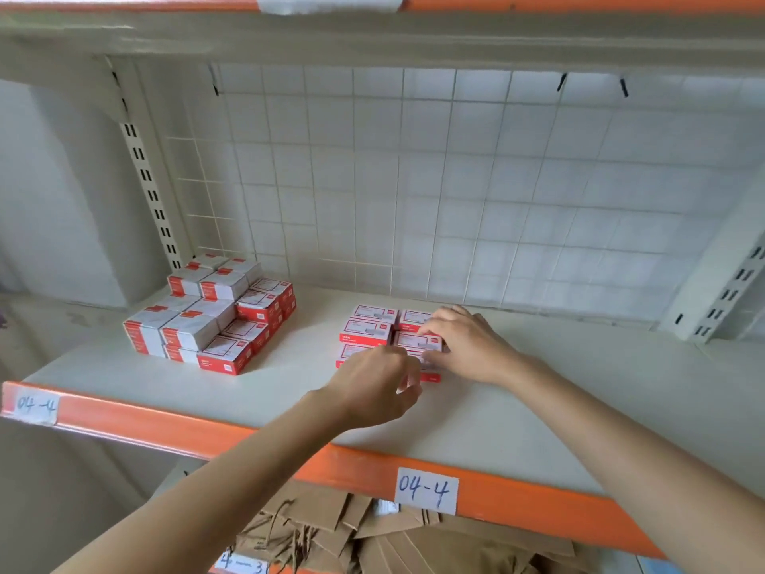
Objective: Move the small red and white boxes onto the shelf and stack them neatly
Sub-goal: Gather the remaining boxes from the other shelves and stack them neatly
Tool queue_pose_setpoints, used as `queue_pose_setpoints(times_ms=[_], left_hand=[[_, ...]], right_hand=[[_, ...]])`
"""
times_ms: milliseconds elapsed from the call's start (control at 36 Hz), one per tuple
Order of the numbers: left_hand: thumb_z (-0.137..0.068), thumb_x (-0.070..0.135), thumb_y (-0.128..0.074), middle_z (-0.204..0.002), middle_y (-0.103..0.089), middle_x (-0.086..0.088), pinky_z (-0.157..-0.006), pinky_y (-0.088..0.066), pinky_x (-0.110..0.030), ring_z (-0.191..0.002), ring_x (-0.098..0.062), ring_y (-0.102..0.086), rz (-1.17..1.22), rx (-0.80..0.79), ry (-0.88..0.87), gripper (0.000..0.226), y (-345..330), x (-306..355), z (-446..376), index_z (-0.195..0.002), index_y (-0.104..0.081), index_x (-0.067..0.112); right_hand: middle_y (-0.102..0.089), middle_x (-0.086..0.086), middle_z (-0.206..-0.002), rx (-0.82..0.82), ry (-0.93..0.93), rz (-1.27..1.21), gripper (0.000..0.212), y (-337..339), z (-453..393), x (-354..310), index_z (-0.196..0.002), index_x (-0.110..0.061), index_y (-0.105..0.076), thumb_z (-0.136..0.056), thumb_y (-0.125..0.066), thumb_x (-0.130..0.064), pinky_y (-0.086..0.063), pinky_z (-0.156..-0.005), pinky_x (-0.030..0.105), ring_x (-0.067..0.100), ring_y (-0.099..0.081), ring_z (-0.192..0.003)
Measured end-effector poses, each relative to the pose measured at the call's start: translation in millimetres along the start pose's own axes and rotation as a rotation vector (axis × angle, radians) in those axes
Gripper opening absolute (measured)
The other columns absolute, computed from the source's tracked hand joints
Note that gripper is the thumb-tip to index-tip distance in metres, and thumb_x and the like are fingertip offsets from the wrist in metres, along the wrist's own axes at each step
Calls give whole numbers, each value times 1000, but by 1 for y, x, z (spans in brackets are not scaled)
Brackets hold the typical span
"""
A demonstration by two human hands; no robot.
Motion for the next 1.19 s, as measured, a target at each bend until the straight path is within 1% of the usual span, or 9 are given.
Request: queue_pose_setpoints(times_ms=[83,167,250,361,556,667,861,1028,1194], left_hand=[[-92,28,-50,-97,-64,1,-67,-43,-27,-88,-19,-59,-17,-25,-78,18,-8,22,-15,-94,-65,18],[-93,29,-49,-99,-63,1,-67,-40,-25,-90,-18,-59,-35,-53,-150,19,-16,50,-30,-97,-65,19],[-93,31,-48,-101,-62,1,-70,-43,-27,-92,-19,-58,-44,-79,-205,20,-26,82,-46,-99,-64,20],[-93,34,-48,-102,-60,3,-68,-35,-24,-94,-19,-57,-46,-87,-276,20,-41,137,-70,-100,-63,22],[-93,32,-49,-101,-60,1,-76,-46,-28,-94,-19,-58,17,-122,-405,20,-76,271,-106,-99,-64,20],[-92,31,-49,-102,-59,0,-75,-46,-28,-95,-19,-58,27,-106,-489,20,-95,354,-129,-99,-64,20],[-93,34,-49,-112,-56,1,-83,-46,-30,-103,-18,-57,87,-148,-526,27,-137,478,-159,-115,-60,23],[-93,33,-49,-112,-55,-1,-83,-47,-31,-104,-21,-56,75,-200,-574,29,-163,550,-183,-117,-59,21],[-92,35,-51,-115,-55,3,-86,-47,-31,-102,-18,-58,64,-220,-586,31,-191,594,-231,-120,-59,24]], right_hand=[[-49,-2,-123,-29,-23,47,35,7,27,21,-124,-22,-54,-91,-54,-34,-34,-97,33,16,-37,-122],[-46,-4,-129,-50,-62,115,37,15,57,45,-128,-21,-50,-93,-51,-32,-30,-98,31,14,-33,-126],[-46,-3,-130,-51,-115,136,37,25,91,73,-129,-20,-49,-93,-50,-31,-29,-98,31,14,-33,-127],[-46,-2,-131,-60,-192,159,36,36,145,114,-128,-19,-49,-93,-49,-28,-30,-97,32,16,-36,-124],[-46,-3,-132,-63,-356,225,36,65,270,202,-128,-21,-50,-92,-47,-27,-32,-100,33,15,-36,-124],[-47,-2,-128,-47,-486,264,37,86,349,256,-125,-22,-54,-90,-49,-29,-34,-99,33,17,-36,-124],[-46,-1,-124,-15,-645,223,34,110,467,329,-121,-21,-57,-90,-50,-32,-36,-97,31,17,-35,-123],[-43,-3,-127,33,-717,156,37,127,517,378,-126,-21,-53,-91,-52,-31,-32,-99,34,16,-33,-123],[-43,-3,-128,37,-744,112,39,128,533,437,-128,-21,-50,-90,-49,-28,-32,-98,35,17,-33,-123]])
Point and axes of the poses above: each hand's wrist, its own z-axis away from the middle knuckle, its own y-axis out of the back of the hand, x = y × z, the point moved 6 cm from there along -z, towards the middle knuckle
